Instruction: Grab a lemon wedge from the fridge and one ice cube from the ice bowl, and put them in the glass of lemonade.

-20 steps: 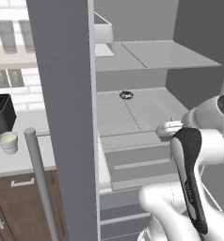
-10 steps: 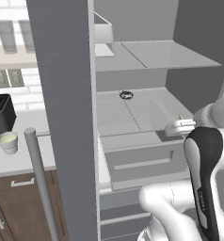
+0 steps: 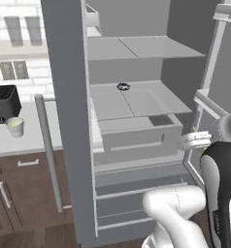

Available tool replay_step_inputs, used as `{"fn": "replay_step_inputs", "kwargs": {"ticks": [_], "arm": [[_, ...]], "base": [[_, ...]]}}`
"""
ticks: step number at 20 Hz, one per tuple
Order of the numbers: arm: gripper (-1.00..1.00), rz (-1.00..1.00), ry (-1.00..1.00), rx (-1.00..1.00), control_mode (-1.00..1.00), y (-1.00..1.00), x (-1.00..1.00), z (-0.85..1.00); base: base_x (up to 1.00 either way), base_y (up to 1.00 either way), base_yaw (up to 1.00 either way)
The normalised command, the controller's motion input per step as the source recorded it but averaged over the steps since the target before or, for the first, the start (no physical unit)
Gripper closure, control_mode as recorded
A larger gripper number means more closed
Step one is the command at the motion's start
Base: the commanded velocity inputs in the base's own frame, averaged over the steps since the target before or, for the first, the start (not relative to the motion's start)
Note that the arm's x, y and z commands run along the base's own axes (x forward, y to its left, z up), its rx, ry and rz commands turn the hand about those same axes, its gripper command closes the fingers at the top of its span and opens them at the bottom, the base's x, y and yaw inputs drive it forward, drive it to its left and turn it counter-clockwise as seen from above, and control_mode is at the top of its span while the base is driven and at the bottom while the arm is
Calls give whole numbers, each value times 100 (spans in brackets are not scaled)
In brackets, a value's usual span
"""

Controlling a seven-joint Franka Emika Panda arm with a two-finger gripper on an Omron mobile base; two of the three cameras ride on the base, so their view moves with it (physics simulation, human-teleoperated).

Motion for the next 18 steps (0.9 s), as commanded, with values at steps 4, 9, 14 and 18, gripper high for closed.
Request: {"fn": "replay_step_inputs", "kwargs": {"ticks": [4,9,14,18], "arm": [[100,0,0,0,100,0,0,0],[100,0,0,0,100,0,0,0],[100,0,0,0,100,0,0,0],[100,0,0,0,100,0,0,0]], "base": [[-99,0,0],[-70,30,0],[-34,76,0],[0,100,0]]}}
